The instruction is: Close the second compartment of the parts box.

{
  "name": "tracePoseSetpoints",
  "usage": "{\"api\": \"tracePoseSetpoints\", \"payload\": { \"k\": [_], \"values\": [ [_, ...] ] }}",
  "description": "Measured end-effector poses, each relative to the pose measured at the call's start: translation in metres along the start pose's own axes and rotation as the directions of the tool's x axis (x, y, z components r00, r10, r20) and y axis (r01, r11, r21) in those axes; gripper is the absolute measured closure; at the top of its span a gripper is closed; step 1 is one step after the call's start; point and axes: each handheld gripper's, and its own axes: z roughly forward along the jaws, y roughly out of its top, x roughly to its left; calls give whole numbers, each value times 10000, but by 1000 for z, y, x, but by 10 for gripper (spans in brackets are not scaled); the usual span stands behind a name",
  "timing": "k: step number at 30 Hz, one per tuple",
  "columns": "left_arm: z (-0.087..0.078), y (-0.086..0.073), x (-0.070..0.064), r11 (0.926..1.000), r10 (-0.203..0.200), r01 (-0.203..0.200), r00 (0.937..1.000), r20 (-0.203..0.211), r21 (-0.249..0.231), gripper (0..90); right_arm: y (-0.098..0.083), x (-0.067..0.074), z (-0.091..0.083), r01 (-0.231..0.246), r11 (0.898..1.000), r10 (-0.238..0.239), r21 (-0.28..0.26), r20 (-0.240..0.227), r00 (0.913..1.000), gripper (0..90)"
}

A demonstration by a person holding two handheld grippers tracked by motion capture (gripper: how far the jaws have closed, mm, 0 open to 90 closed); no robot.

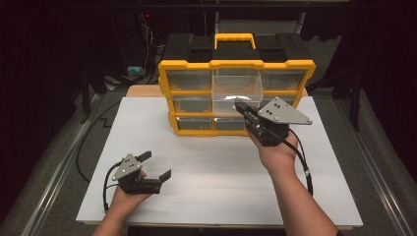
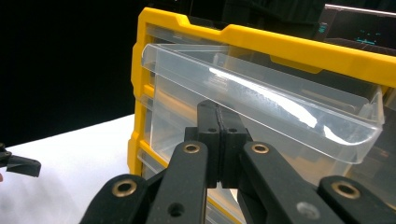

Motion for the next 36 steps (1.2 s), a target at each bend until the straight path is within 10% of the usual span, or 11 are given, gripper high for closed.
{"api": "tracePoseSetpoints", "payload": {
  "k": [36],
  "values": [
    [0,0,0,10000,27,-27,10000,25,24,0,4,-20,26,-93,9994,78,328,454,9989,900]
  ]
}}
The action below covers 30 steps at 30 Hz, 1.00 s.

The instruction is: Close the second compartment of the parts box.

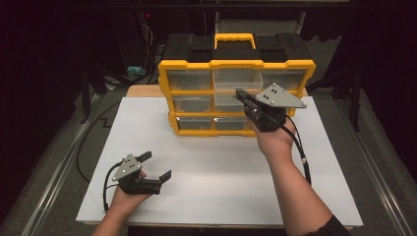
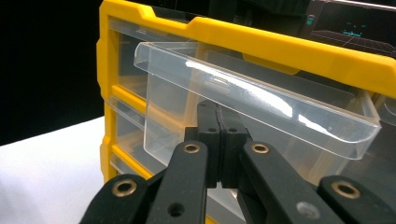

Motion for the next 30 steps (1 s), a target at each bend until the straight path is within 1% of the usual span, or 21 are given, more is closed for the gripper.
{"api": "tracePoseSetpoints", "payload": {
  "k": [7,21,30],
  "values": [
    [0,0,1,10000,-2,2,10000,10,20,0,0,-3,6,-83,10000,83,3,129,9999,900],
    [0,0,0,9999,90,-90,10000,-2,83,0,3,-11,21,-38,9998,31,206,344,9994,900],
    [0,0,0,9999,118,-118,9999,6,105,0,4,-20,31,-134,9993,114,348,568,9983,900]
  ]
}}
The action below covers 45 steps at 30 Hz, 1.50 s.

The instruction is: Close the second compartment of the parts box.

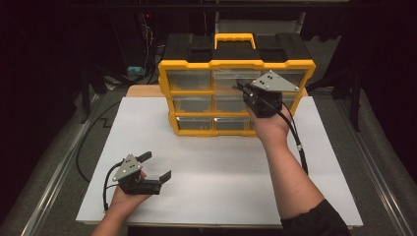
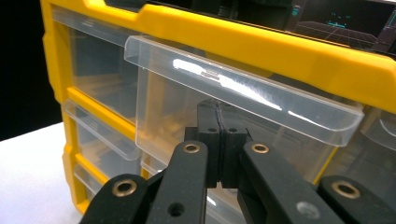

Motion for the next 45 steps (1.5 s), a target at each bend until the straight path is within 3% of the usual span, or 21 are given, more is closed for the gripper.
{"api": "tracePoseSetpoints", "payload": {
  "k": [7,13,15,26,31,38,43,45],
  "values": [
    [1,0,-1,9998,-167,167,9998,61,-53,0,1,-5,9,-118,9997,116,214,99,9999,900],
    [2,1,-4,9999,91,-90,9999,-56,147,0,4,-7,15,153,9993,-162,332,265,9995,900],
    [1,1,-5,9998,154,-153,9999,-48,134,0,2,-7,16,14,9996,-21,281,256,9997,900],
    [-1,1,-1,9999,128,-128,9998,-158,-15,0,5,4,23,337,9985,-346,421,225,9991,900],
    [-1,2,-1,9999,80,-81,9999,-135,-88,0,5,9,26,266,9983,-271,528,90,9996,900],
    [-2,2,-1,9999,-16,12,9994,-342,-113,0,0,19,0,321,9988,-308,381,-327,9990,900],
    [-3,2,-1,9999,-59,54,9988,-494,-97,0,-21,21,-22,411,9982,-387,439,-547,9978,900],
    [-3,2,-2,9999,-83,78,9987,-496,-113,0,-41,20,-27,238,9978,-205,617,-534,9984,900]
  ]
}}
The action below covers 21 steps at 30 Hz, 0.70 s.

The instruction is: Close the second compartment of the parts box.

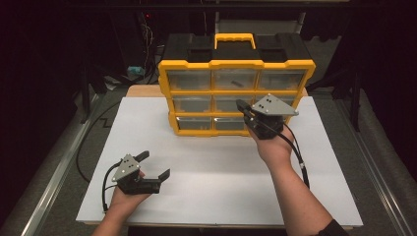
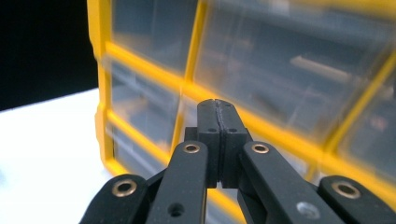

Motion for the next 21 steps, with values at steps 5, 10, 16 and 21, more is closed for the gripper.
{"api": "tracePoseSetpoints", "payload": {
  "k": [5,10,16,21],
  "values": [
    [3,-1,0,9999,49,-48,10000,-44,130,0,-27,-4,1,-368,9990,369,245,-23,9993,900],
    [4,-2,3,9997,65,-64,10000,-15,251,0,-61,-8,4,-752,9950,757,657,-62,9971,900],
    [4,-2,4,9997,-22,23,10000,-41,233,0,-98,-7,-1,-1053,9892,1064,1018,-49,9943,900],
    [4,-2,4,9997,-73,72,10000,44,254,0,-122,-8,-19,-1261,9844,1258,1223,105,9920,900]
  ]
}}
